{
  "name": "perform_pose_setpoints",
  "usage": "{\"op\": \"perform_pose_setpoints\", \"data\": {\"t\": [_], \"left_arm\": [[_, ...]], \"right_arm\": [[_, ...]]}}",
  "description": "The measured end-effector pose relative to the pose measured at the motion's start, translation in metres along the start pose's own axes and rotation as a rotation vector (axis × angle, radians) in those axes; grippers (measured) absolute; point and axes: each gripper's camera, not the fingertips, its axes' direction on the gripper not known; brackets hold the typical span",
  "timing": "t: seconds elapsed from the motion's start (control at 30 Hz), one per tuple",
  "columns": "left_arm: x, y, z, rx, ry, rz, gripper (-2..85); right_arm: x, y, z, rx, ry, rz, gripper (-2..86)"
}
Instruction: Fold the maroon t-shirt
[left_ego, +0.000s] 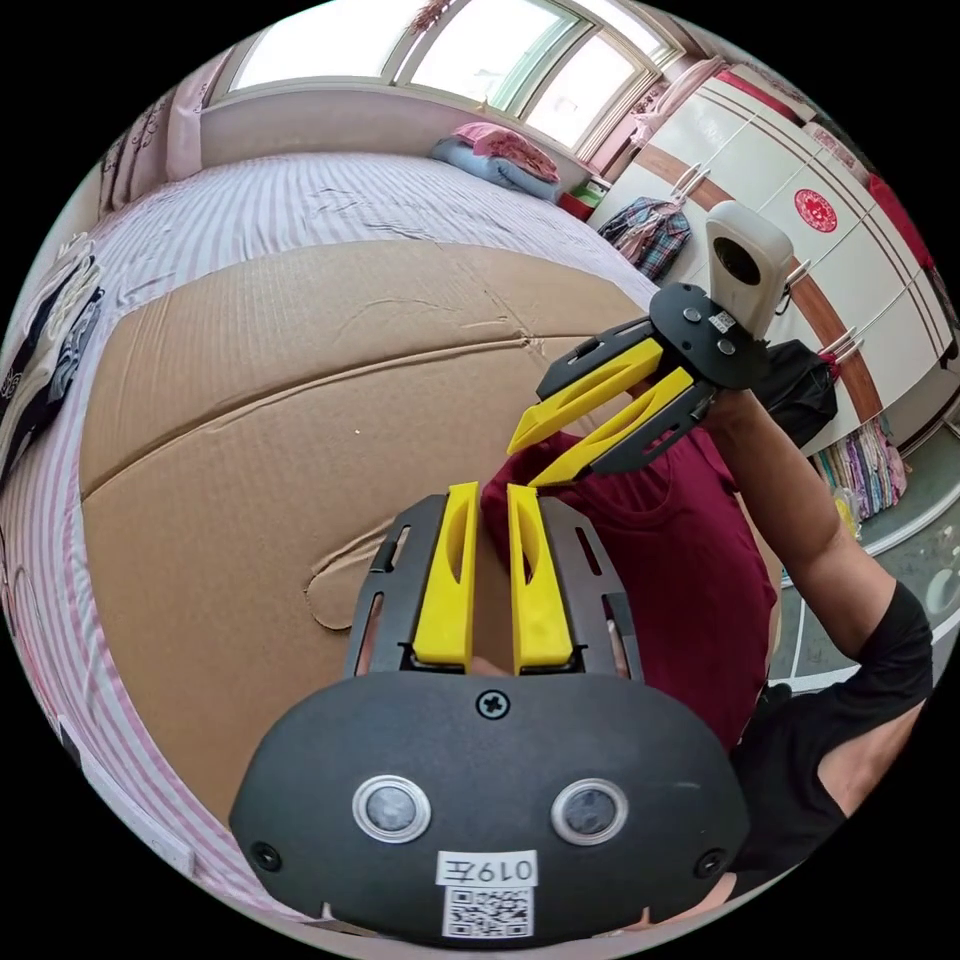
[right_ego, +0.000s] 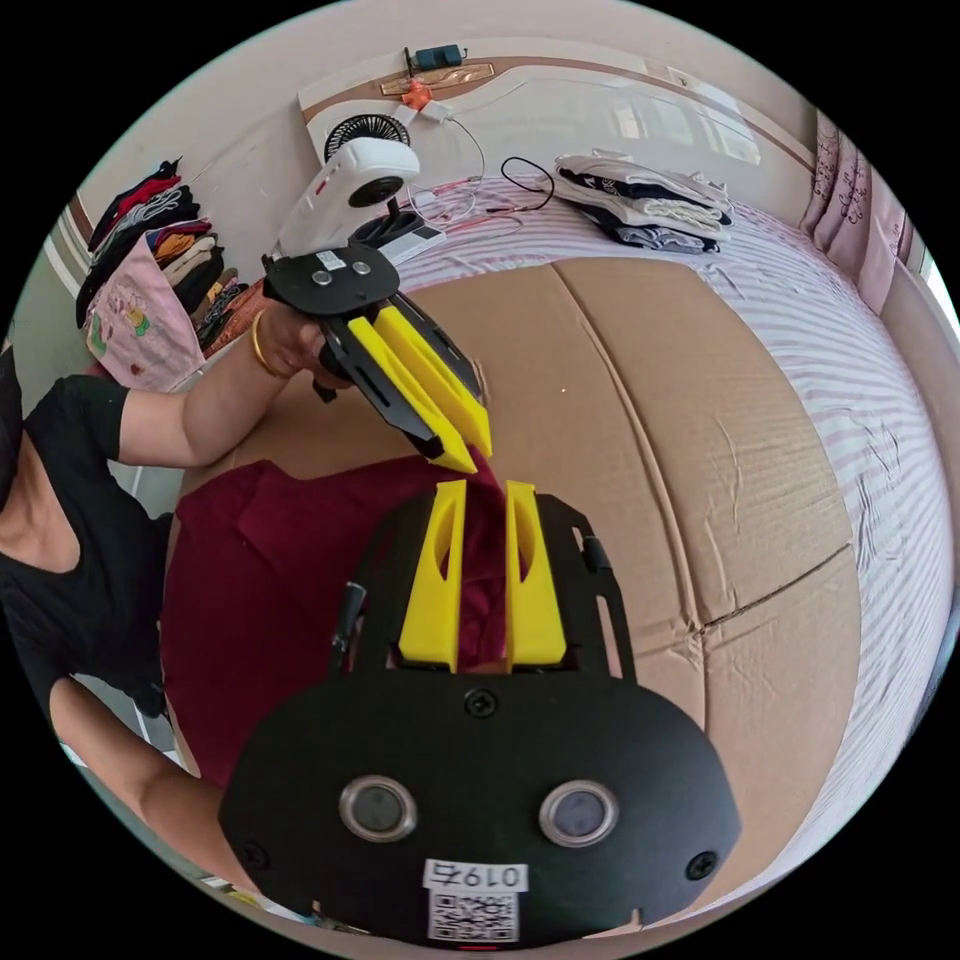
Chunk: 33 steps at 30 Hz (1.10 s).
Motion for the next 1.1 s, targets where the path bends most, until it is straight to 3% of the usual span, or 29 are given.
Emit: {"op": "perform_pose_setpoints", "data": {"t": [0.5, 0.7, 1.0, 1.1], "left_arm": [[0.029, -0.017, 0.007, -0.011, -0.15, 0.004, 1.0], [0.025, -0.017, 0.005, 0.011, -0.096, -0.035, 1.1], [0.037, -0.024, 0.0, 0.011, -0.11, -0.029, 1.1], [0.045, -0.026, -0.006, 0.029, -0.128, -0.014, 1.1]], "right_arm": [[-0.035, 0.053, -0.022, 0.05, 0.082, 0.08, 5.7], [-0.062, 0.102, -0.055, 0.239, 0.057, 0.289, 4.5], [-0.18, 0.204, -0.091, 0.498, 0.091, 0.495, -0.4], [-0.214, 0.243, -0.089, 0.611, -0.009, 0.522, -0.6]]}}
